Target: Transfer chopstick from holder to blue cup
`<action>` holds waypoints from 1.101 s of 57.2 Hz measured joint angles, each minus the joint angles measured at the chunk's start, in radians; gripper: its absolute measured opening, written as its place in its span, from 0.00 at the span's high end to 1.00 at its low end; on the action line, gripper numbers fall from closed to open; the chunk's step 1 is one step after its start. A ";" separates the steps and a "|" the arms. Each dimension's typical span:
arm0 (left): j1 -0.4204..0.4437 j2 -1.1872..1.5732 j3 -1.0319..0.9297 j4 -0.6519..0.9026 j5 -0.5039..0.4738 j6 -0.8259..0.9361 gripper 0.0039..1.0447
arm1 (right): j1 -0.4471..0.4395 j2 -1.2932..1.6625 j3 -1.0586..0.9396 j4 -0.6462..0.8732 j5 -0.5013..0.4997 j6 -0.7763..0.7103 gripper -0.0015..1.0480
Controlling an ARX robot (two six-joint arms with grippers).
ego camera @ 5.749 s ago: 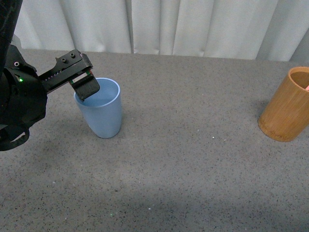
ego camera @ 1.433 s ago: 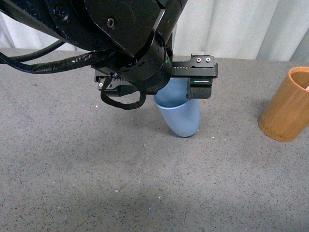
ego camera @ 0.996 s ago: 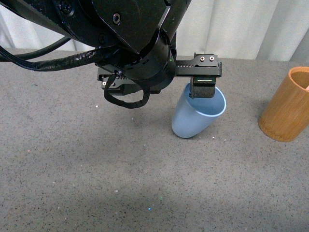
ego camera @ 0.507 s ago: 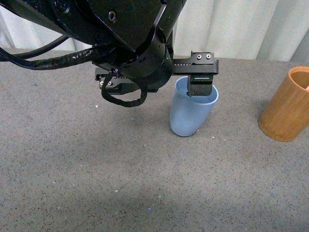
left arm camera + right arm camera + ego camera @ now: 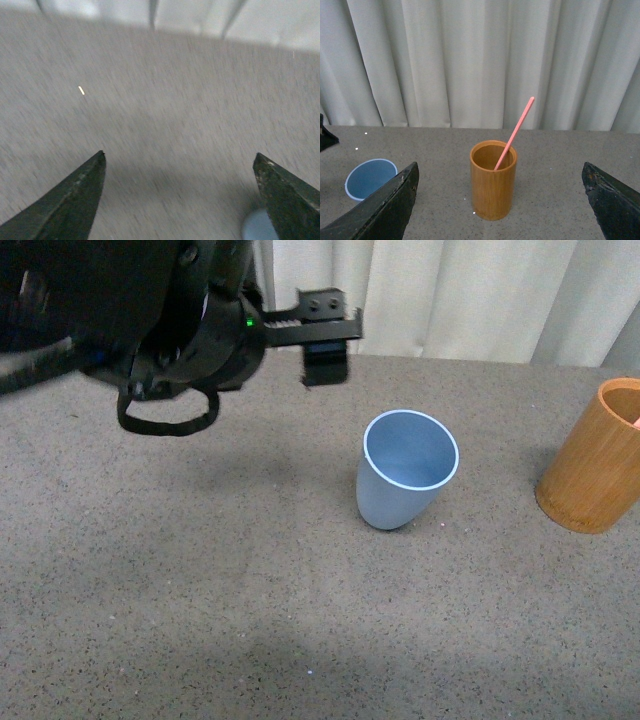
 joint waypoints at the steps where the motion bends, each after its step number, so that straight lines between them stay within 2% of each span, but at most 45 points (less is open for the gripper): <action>1: 0.006 -0.005 -0.025 0.056 -0.006 0.023 0.19 | 0.000 0.000 0.000 0.000 0.000 0.000 0.09; 4: 0.039 -0.043 -0.161 0.321 0.008 0.117 0.28 | 0.000 0.000 0.000 0.000 0.000 0.000 0.09; 7: 0.074 -0.090 -0.262 0.488 0.031 0.183 0.35 | 0.000 0.000 0.000 0.000 0.000 0.000 0.09; 10: 0.146 -0.209 -0.415 0.682 0.093 0.253 0.47 | 0.000 0.000 0.000 0.000 0.000 0.000 0.09; 17: 0.263 -0.420 -0.615 0.739 0.196 0.292 0.66 | 0.000 0.000 0.000 0.000 0.000 0.000 0.09; 22: 0.367 -0.579 -0.761 0.663 0.315 0.306 0.80 | 0.000 0.000 0.000 0.000 -0.001 0.000 0.09; 24: 0.423 -0.682 -0.829 0.590 0.362 0.309 0.86 | 0.000 0.000 0.000 0.000 -0.001 0.000 0.09; 27: 0.465 -0.889 -0.914 0.420 0.375 0.311 0.97 | 0.000 0.000 0.000 0.000 0.000 0.000 0.09; 28: 0.468 -0.932 -0.925 0.382 0.376 0.310 0.97 | 0.000 0.000 0.000 0.000 0.000 0.000 0.09; 32: 0.472 -1.336 -0.943 -0.005 0.394 0.316 0.97 | 0.000 0.000 0.000 0.000 0.000 0.000 0.09; 36: 0.472 -1.693 -0.943 -0.297 0.399 0.321 0.97 | 0.000 0.000 0.000 0.000 0.001 0.000 0.09; 39: 0.475 -1.843 -0.943 -0.405 0.398 0.323 0.97 | 0.000 0.000 0.000 0.000 0.002 0.000 0.09; 60: 0.475 -1.909 -0.943 -0.427 0.398 0.323 0.97 | 0.000 0.000 0.000 0.000 0.000 0.000 0.09; 63: 0.475 -1.909 -0.943 -0.427 0.398 0.323 0.88 | 0.000 0.000 0.000 0.000 0.000 0.000 0.09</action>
